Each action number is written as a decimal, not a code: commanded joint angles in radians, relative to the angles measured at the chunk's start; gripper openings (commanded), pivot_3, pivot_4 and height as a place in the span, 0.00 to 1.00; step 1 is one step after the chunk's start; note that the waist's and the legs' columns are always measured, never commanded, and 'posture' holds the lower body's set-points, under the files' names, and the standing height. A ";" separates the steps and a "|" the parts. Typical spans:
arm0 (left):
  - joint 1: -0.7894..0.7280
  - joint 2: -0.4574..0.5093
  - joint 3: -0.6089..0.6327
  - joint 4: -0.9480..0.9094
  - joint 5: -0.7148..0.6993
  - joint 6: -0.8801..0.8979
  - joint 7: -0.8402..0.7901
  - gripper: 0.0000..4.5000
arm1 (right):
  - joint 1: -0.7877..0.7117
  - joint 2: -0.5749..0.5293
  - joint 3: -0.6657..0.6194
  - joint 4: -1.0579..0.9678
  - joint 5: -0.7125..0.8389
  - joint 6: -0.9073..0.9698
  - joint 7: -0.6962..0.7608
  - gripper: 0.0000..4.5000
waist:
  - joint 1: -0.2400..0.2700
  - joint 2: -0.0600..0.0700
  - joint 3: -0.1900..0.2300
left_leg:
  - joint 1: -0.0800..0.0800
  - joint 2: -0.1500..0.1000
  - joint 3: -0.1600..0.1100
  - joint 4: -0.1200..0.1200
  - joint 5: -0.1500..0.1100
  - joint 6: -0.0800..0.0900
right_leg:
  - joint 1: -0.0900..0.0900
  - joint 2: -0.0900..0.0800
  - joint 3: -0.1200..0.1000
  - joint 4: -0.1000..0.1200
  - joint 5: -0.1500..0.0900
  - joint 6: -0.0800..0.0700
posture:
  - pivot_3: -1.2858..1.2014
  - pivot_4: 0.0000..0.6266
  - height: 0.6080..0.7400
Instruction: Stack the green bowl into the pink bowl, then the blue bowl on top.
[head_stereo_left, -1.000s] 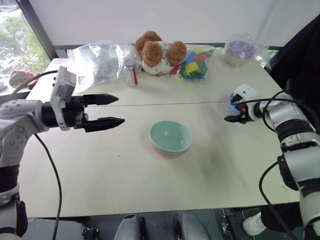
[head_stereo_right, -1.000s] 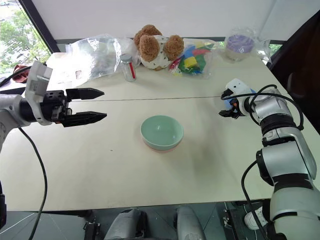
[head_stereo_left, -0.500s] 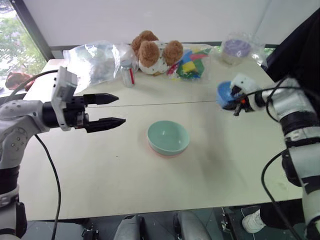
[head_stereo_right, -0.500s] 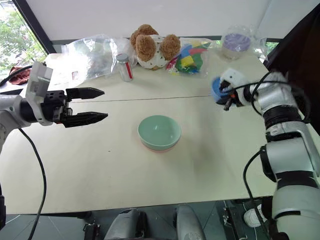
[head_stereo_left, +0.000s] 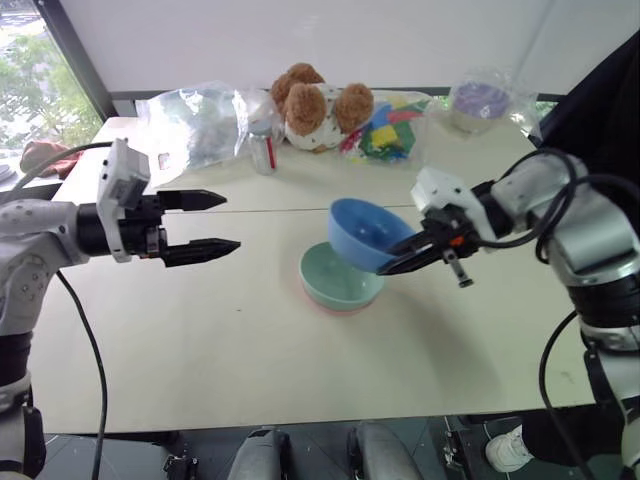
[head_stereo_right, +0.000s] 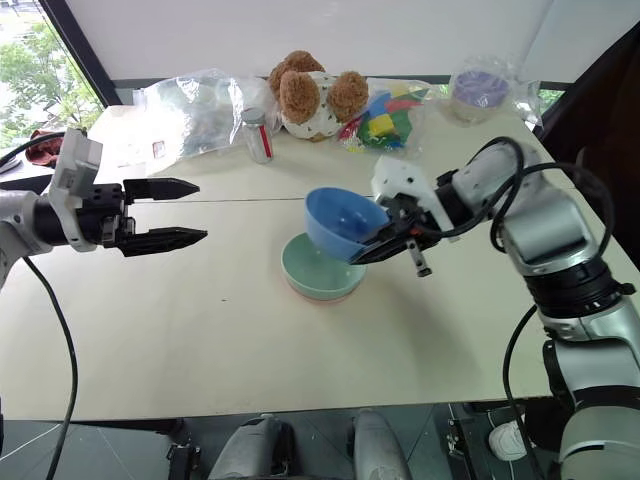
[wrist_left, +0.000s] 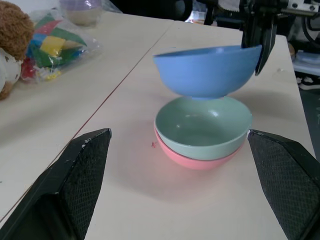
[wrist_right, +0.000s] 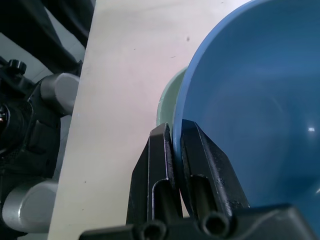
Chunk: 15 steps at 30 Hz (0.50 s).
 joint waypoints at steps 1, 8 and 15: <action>0.010 0.015 0.022 -0.035 0.011 -0.011 0.017 1.00 | -0.018 0.026 0.012 -0.016 -0.013 -0.032 -0.013 0.01 | -0.001 0.000 0.000 | 0.000 0.000 0.000 0.000 0.000 0.000 | 0.000 0.000 0.000 0.000 0.000 0.000 | 0.52 0.24 1.00; 0.054 0.026 0.031 -0.072 0.036 -0.029 0.024 1.00 | -0.030 0.048 0.050 -0.004 -0.018 -0.046 0.012 0.34 | 0.010 0.000 0.000 | 0.000 0.000 0.001 0.000 0.000 0.000 | 0.000 0.000 0.000 0.000 0.000 0.000 | 0.52 0.24 1.00; 0.074 0.038 0.043 -0.104 0.012 -0.006 0.015 1.00 | -0.064 0.015 -0.050 -0.039 0.034 0.032 -0.030 1.00 | 0.014 0.000 0.000 | 0.000 0.000 0.001 0.000 0.000 0.000 | 0.000 0.000 0.000 0.000 0.000 0.000 | 0.52 0.24 1.00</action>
